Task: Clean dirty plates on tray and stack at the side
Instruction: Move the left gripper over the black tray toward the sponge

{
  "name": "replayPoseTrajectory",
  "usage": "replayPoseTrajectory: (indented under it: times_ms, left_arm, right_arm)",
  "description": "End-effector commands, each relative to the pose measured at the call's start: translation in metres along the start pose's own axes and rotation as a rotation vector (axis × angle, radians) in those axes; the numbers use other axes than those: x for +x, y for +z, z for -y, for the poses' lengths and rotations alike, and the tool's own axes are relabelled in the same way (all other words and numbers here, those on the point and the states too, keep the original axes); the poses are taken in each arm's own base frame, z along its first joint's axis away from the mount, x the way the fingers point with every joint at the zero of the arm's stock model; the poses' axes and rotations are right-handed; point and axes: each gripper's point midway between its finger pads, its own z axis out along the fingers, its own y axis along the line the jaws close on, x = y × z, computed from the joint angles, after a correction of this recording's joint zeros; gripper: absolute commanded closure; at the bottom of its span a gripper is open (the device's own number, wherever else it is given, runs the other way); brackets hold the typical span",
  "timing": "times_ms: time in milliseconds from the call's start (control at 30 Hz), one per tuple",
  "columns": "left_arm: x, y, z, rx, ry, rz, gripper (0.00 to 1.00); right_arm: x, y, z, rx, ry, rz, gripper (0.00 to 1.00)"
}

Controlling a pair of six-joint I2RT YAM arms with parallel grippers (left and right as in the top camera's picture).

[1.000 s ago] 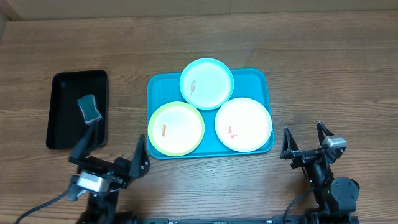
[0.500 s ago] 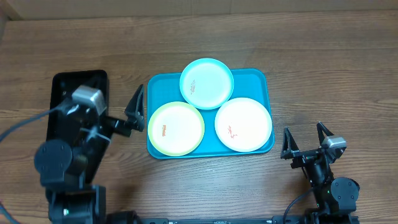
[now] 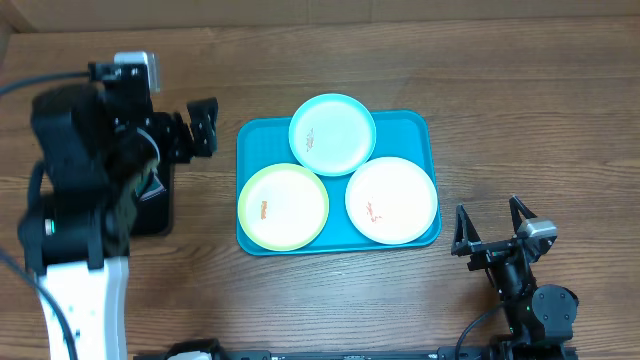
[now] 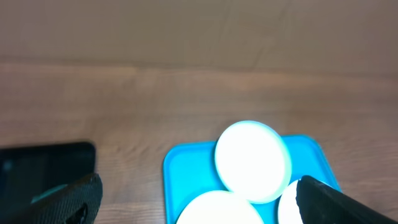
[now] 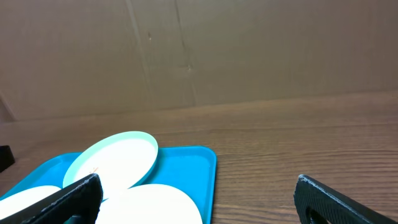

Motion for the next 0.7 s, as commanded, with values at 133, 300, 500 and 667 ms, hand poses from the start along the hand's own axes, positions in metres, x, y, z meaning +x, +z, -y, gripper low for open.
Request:
replayPoseTrajectory:
  times_ms: [133,300,500,667]
  left_arm:
    - [0.024,0.036,-0.075,-0.307,-0.131,-0.160,0.00]
    - [0.036,0.041,-0.127,-0.315,-0.334,-0.219,0.00]
    - [0.034,0.043,-0.155,-0.206,-0.487,-0.191,0.00]
    - [0.046,0.041,-0.166,-0.243,-0.479,-0.235,0.00]
  right_arm:
    - [0.002,0.000,0.002,0.011,-0.004,0.004,0.00]
    - [0.002,0.000,0.002,0.011,-0.004,0.004,0.00]
    - [0.002,0.000,0.002,0.011,-0.004,0.004,0.00]
    - [0.002,0.000,0.002,0.011,-0.004,0.004,0.00]
